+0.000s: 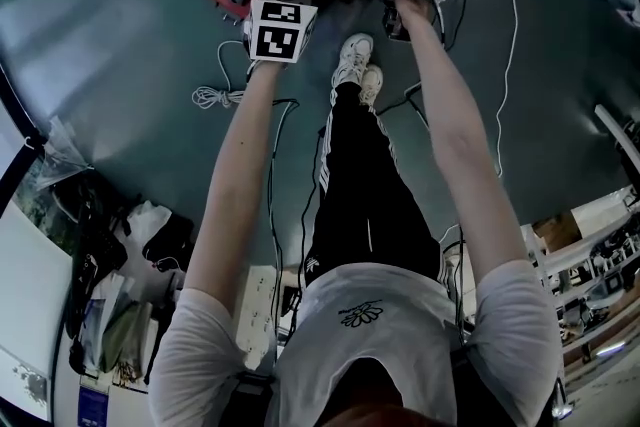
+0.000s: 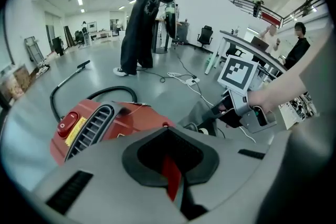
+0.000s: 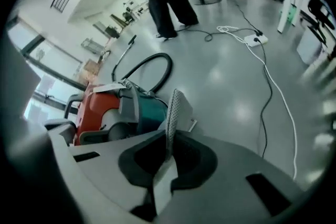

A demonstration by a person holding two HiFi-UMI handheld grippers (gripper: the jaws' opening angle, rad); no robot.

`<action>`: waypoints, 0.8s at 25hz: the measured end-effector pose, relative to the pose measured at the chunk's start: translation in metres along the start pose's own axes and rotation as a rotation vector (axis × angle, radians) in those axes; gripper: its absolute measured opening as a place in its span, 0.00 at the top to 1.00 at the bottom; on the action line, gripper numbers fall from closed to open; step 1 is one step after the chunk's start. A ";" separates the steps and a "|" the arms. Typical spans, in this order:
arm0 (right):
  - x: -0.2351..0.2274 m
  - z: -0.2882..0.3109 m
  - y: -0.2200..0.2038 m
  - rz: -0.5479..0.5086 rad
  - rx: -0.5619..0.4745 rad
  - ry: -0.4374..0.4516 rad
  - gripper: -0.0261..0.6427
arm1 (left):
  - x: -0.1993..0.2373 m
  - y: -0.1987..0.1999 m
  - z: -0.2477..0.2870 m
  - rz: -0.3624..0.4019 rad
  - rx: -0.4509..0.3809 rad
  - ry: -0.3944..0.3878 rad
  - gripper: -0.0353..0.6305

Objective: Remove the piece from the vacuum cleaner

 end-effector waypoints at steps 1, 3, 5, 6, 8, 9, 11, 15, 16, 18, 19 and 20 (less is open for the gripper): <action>0.001 0.000 -0.001 -0.039 0.004 -0.010 0.92 | 0.000 0.000 0.000 -0.003 -0.002 0.000 0.94; 0.001 -0.002 -0.016 -0.022 -0.015 0.000 0.92 | 0.000 -0.001 -0.001 -0.012 -0.015 0.005 0.94; 0.001 -0.006 -0.038 0.119 -0.068 0.046 0.92 | 0.000 -0.001 -0.004 -0.029 -0.032 0.006 0.94; 0.001 -0.008 -0.046 0.190 -0.091 0.060 0.92 | -0.001 -0.001 -0.005 -0.029 -0.036 0.004 0.94; 0.003 -0.011 -0.052 0.240 -0.108 0.053 0.92 | -0.002 -0.001 -0.007 -0.018 -0.038 -0.001 0.94; 0.003 -0.012 -0.052 0.236 -0.109 0.048 0.92 | -0.003 -0.002 -0.007 -0.019 -0.041 -0.002 0.94; 0.003 -0.016 -0.056 0.301 -0.129 0.074 0.92 | -0.002 -0.004 -0.008 -0.030 -0.046 -0.002 0.94; 0.006 -0.021 -0.065 0.340 -0.166 0.080 0.92 | -0.001 -0.002 -0.007 -0.009 -0.053 -0.014 0.94; 0.008 -0.022 -0.063 0.254 -0.150 0.048 0.92 | -0.002 -0.001 -0.007 -0.003 -0.053 -0.017 0.94; 0.009 -0.022 -0.058 0.142 -0.113 0.011 0.92 | -0.002 -0.001 -0.008 -0.005 -0.061 -0.015 0.94; 0.008 -0.021 -0.057 0.140 -0.102 0.014 0.92 | -0.002 -0.001 -0.009 -0.017 -0.067 -0.010 0.94; 0.006 -0.019 -0.056 0.148 -0.094 0.018 0.92 | -0.002 -0.002 -0.010 -0.031 -0.073 -0.004 0.94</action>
Point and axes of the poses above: the fingertips, and each gripper's own axes: z forward along the fingers, x to its left, y out of its top, the point moved 4 cm from there along -z, backward along the fingers, and after that the axes turned 7 degrees about -z, right-handed, at the moved point
